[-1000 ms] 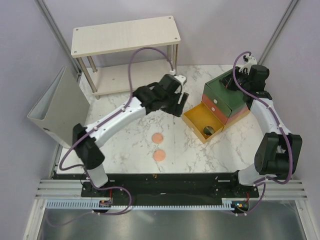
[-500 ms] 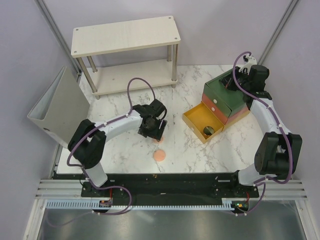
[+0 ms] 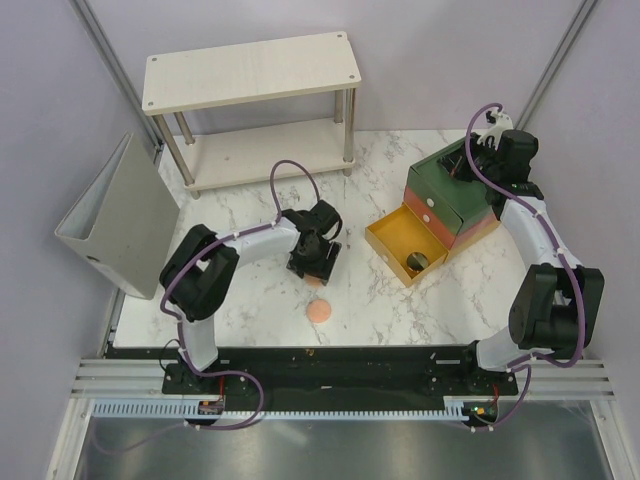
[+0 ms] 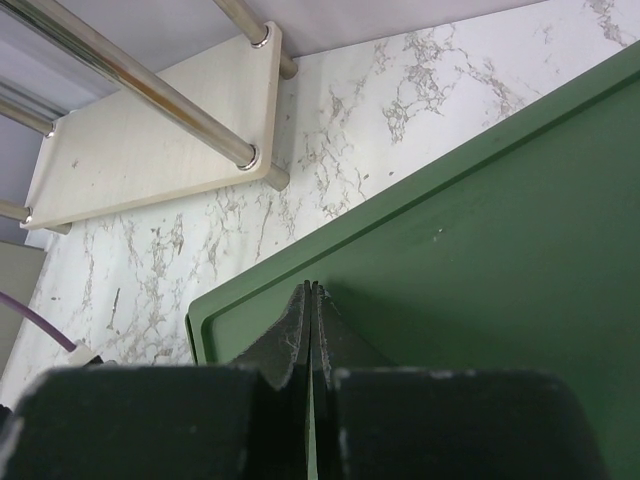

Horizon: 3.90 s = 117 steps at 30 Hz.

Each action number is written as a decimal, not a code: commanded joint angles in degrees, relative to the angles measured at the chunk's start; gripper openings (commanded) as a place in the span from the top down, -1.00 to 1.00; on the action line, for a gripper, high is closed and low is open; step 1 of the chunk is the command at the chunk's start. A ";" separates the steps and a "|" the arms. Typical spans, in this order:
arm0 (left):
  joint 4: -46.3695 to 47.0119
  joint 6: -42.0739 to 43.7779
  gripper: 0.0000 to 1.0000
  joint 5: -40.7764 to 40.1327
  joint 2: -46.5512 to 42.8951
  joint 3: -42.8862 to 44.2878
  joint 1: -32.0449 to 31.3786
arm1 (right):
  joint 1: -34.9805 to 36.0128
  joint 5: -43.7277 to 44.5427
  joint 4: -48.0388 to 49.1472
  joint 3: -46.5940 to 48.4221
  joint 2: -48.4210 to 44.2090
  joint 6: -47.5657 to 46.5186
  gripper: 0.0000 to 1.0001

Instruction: Organize the makeup

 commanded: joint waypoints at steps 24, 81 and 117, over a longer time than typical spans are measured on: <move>2.92 -2.42 0.95 13.39 0.46 25.71 -1.46 | 0.66 1.47 -24.77 -6.73 7.20 -2.13 1.00; 4.42 -4.54 -0.44 13.66 -6.48 -10.67 -4.36 | 0.75 1.82 -24.85 -7.43 7.11 -2.39 1.00; 3.28 -8.58 0.69 22.88 20.41 47.69 -4.89 | 0.75 1.91 -24.94 -7.17 6.94 -2.56 1.00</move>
